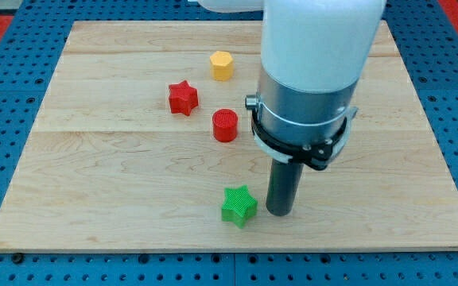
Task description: Push the green star towards the bottom center
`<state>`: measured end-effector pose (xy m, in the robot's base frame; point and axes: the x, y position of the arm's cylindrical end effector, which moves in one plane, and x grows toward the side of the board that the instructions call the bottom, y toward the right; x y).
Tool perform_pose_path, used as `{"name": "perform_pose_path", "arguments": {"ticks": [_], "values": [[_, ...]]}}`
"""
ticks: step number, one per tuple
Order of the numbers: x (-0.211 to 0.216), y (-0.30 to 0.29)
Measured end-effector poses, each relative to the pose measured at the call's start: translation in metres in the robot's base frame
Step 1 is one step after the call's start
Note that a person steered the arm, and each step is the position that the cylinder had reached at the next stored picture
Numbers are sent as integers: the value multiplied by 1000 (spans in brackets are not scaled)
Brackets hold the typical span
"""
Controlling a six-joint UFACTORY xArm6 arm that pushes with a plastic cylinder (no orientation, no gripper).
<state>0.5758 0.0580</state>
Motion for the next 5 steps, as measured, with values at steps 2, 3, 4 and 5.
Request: {"name": "perform_pose_path", "arguments": {"ticks": [2, 3, 4, 5], "values": [[24, -31], [17, -44], [11, -54], [8, -50]]}}
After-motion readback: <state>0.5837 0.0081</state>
